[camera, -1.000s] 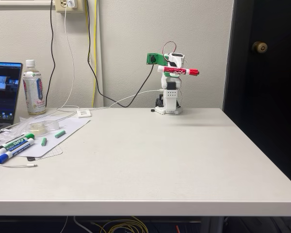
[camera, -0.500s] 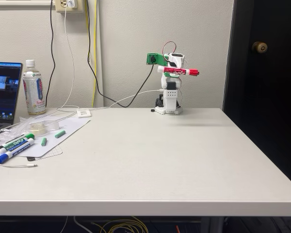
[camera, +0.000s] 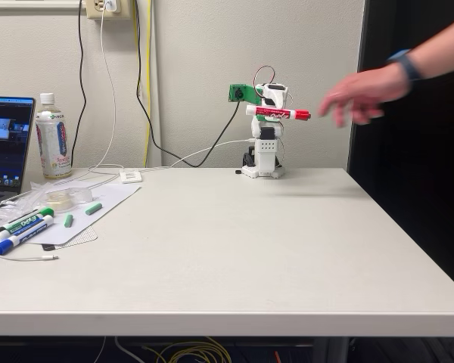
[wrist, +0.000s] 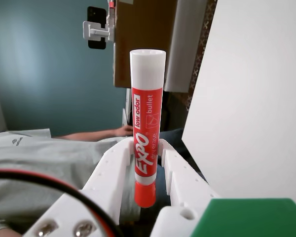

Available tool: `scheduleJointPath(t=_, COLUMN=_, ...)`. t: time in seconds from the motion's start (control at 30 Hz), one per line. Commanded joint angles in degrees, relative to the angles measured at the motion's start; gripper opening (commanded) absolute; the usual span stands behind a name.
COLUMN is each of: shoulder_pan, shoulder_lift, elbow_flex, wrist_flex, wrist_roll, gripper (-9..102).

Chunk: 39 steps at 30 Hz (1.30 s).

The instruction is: Pick up the red marker.

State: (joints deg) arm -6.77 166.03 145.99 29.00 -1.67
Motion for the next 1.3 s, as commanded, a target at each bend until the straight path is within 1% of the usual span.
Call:
scheduleJointPath(t=0.0, shoulder_pan=0.4, shoulder_lift=0.8, elbow_flex=-0.2, wrist_flex=0.1, wrist_roll=0.4, gripper=2)
scheduleJointPath(t=1.27, shoulder_pan=1.8, shoulder_lift=1.5, elbow_flex=-0.2, wrist_flex=2.3, wrist_roll=-0.2, gripper=2)
